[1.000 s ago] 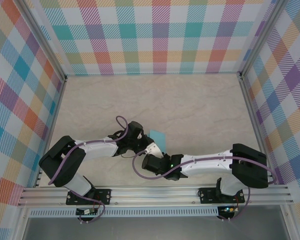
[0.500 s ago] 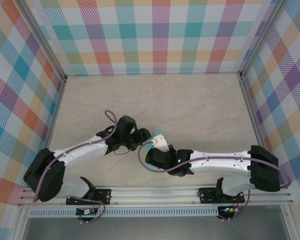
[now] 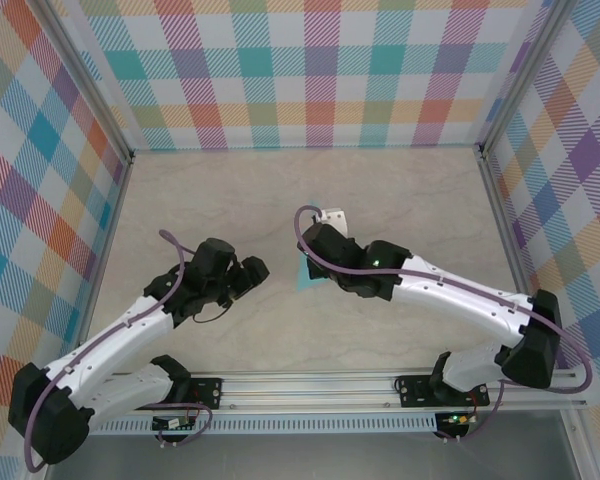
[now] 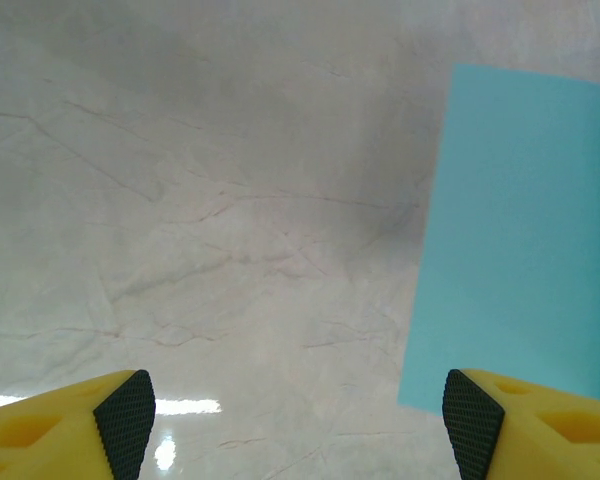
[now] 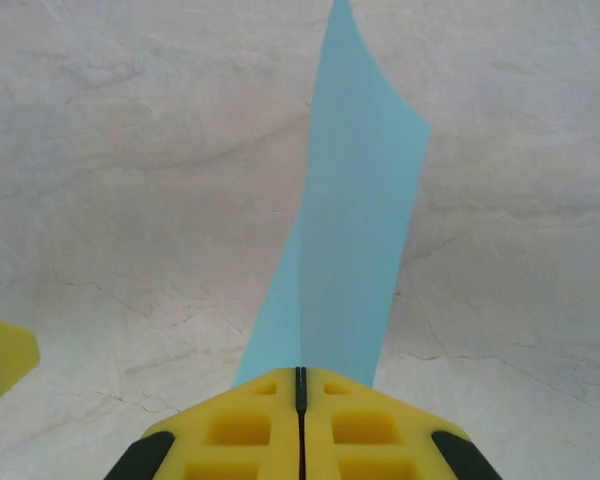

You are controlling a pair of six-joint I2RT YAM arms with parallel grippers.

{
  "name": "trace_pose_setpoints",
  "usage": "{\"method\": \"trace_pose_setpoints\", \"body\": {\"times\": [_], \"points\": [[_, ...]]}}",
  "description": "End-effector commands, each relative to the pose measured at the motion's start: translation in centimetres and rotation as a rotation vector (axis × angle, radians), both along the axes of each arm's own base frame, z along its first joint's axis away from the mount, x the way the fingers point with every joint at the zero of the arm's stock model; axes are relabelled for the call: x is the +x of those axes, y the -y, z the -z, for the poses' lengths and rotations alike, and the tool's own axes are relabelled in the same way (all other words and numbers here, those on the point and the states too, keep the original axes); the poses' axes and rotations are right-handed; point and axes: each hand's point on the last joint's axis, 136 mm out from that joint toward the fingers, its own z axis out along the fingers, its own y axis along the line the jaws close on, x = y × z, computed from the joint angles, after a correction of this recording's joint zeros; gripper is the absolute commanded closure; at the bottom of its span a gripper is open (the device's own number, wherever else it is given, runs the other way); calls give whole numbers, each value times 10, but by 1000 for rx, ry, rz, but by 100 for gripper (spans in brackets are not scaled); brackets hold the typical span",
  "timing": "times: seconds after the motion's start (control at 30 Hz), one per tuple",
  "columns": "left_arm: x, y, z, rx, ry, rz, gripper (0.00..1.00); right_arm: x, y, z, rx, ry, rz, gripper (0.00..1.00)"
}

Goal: Fold a paper plane with a square sheet of paper (pick it up from the middle)
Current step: Pick up the paper from the center of the table, then place the paper at the center of the table.

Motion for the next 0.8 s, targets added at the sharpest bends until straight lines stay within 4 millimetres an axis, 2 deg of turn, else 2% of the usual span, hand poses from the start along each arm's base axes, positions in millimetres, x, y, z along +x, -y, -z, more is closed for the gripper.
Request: {"method": "trace_pose_setpoints", "body": {"times": [0.0,0.13,0.27,0.37,0.5,0.77], "points": [[-13,-20,11,33,-16,-28,22,-2,8,27,-66,-93,88,93],[-18,-24,12,0,5,-37,25,-6,5,65,-84,-179,195,92],[-17,-18,20,-60,-9,-22,39,-20,-27,105,-90,-268,135,91],[-10,-17,29,-127,-34,-44,51,-29,-50,124,-60,-332,89,91],[-4,-10,42,-189,-80,-51,62,-37,-68,139,-4,-389,52,90],[7,16,46,-270,-97,22,77,-42,-65,151,-4,-412,38,88]]}}
